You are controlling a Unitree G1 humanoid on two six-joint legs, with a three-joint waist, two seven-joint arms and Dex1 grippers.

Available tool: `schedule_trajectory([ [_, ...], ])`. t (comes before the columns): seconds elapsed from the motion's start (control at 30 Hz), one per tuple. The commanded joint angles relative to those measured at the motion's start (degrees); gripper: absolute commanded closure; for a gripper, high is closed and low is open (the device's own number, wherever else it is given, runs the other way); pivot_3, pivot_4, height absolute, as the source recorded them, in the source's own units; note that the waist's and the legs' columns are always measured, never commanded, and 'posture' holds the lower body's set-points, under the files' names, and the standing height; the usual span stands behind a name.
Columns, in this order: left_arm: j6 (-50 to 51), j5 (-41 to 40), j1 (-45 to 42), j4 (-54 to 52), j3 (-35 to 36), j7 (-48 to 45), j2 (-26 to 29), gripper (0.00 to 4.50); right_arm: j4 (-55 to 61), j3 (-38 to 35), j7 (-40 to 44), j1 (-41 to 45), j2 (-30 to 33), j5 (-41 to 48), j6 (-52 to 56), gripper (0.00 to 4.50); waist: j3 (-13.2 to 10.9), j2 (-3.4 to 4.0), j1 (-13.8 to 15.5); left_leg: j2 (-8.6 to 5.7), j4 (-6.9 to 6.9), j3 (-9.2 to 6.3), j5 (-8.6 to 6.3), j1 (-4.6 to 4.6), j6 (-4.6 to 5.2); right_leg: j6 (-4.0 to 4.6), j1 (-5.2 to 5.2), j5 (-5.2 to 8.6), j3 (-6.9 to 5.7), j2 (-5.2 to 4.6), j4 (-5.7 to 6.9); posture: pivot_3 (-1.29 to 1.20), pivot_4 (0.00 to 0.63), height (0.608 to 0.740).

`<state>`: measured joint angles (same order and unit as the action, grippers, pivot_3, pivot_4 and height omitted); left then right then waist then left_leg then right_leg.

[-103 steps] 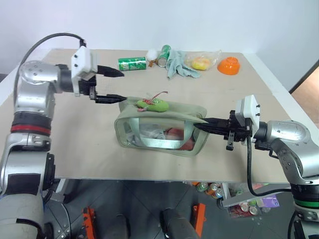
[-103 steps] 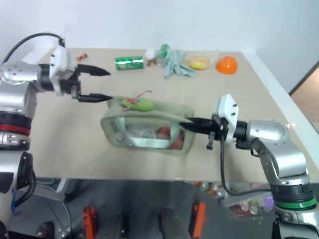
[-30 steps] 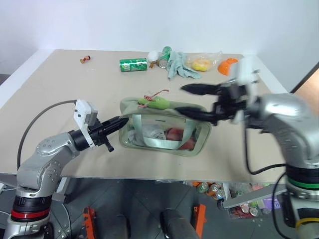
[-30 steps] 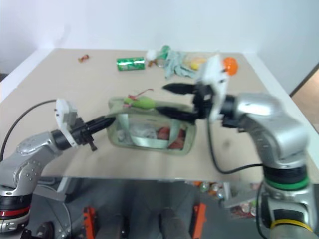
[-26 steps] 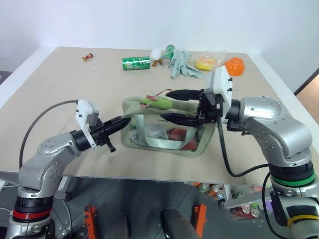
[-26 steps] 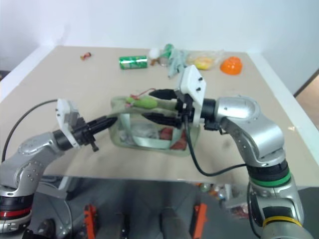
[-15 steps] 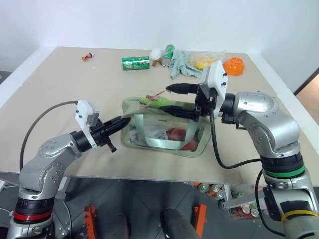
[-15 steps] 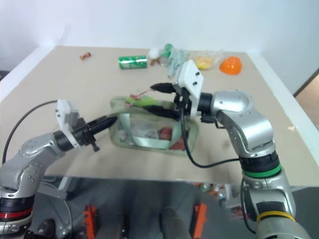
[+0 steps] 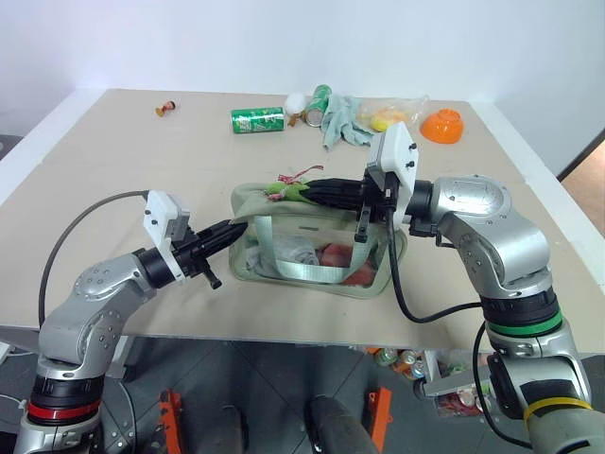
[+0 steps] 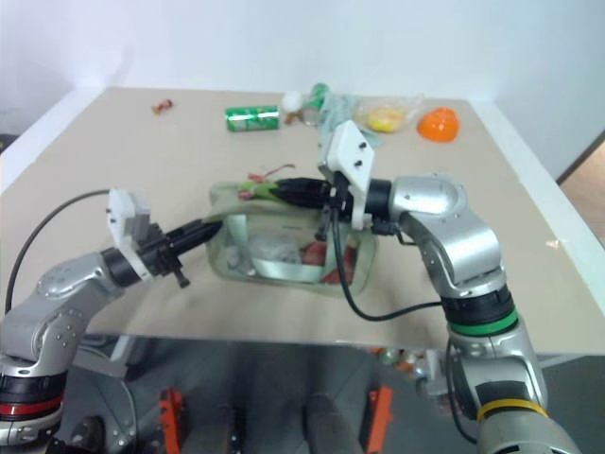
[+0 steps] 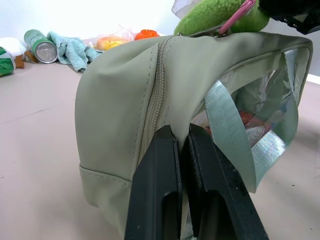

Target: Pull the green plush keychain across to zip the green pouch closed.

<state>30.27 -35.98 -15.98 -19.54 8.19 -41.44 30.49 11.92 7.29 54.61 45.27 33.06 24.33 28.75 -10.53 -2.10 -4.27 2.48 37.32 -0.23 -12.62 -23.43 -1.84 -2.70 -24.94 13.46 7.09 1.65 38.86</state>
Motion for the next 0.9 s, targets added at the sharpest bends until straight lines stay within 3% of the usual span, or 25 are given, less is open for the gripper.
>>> schedule_trajectory([
  [0.03, -0.1, 1.0, -0.3, 0.3, -0.8, 0.5, 0.1, 4.50, 0.8, -0.6, 0.4, 0.2, 0.0, -0.4, -1.3, 4.46, 0.0, 0.00, 0.0, 0.00, 0.00, 0.00, 0.00, 0.00, 0.00, 0.00, 0.00, 0.00, 0.00, 0.00, 0.00, 0.00, 0.150, 0.740],
  [0.3, -0.2, 1.1, -0.5, 1.1, -0.9, 1.3, -0.5, 4.50, 2.0, -4.4, -0.9, -1.3, 1.9, -0.5, -2.6, 4.46, 0.0, 0.00, 0.0, -0.01, 0.01, 0.00, 0.00, 0.00, 0.00, 0.00, 0.02, 0.00, 0.00, -0.01, 0.00, 0.00, 0.150, 0.740],
  [0.9, -0.7, 1.9, -0.2, 2.9, -0.2, 1.7, 0.8, 4.50, -4.1, -25.3, -3.5, -17.3, 20.4, -4.7, -9.9, 4.46, 0.0, 0.00, 0.1, -0.08, 0.03, 0.05, 0.00, 0.11, 0.00, -0.04, 0.15, 0.02, 0.09, -0.07, -0.03, 0.00, 0.150, 0.740],
])
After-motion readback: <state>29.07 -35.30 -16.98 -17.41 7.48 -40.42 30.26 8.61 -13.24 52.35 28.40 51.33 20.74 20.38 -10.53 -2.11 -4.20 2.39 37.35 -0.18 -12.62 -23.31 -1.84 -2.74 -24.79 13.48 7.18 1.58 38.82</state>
